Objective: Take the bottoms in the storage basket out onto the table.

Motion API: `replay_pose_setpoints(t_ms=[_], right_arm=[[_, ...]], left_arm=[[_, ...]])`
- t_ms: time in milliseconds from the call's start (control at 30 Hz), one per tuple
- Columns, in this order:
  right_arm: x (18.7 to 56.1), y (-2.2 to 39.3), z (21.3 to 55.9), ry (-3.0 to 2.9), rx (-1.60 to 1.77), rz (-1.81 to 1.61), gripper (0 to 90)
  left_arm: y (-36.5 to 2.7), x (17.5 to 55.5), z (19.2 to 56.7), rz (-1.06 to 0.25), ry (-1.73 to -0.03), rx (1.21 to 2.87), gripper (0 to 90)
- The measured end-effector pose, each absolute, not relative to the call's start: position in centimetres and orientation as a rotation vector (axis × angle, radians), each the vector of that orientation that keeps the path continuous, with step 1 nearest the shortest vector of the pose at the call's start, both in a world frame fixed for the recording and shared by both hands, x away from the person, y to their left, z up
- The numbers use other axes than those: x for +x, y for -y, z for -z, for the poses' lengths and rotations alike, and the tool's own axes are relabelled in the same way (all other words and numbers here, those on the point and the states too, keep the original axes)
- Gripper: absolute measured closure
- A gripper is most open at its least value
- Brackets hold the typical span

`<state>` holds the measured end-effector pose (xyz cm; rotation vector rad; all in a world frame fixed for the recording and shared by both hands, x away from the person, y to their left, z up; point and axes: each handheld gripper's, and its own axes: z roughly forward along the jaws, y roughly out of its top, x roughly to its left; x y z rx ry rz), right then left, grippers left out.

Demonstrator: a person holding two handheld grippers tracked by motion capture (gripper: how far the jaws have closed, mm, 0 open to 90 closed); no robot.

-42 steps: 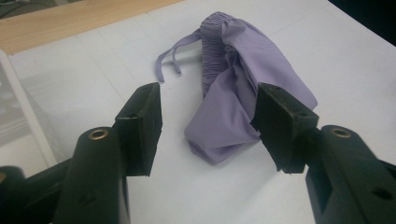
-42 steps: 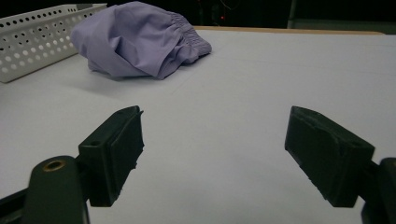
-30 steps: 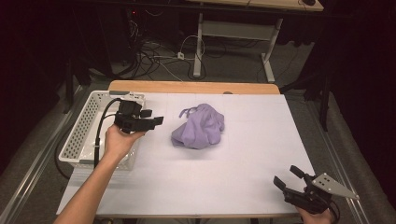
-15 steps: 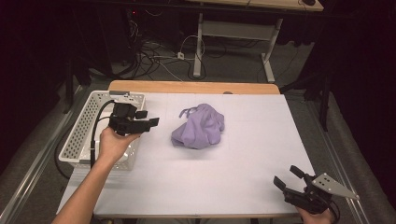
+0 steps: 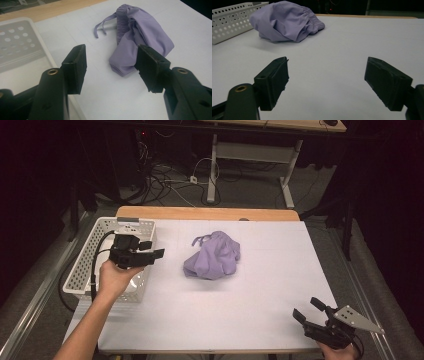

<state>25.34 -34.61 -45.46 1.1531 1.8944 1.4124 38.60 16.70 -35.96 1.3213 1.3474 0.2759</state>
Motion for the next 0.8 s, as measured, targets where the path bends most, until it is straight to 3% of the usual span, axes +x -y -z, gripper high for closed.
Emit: replay_pose_setpoints(t_ms=[800], right_arm=[[25.3,34.6,45.4,-1.892,1.153,-1.413,20.2]], left_arm=[[-19.2,36.8,36.8,-0.308,-1.354,1.273,39.8]])
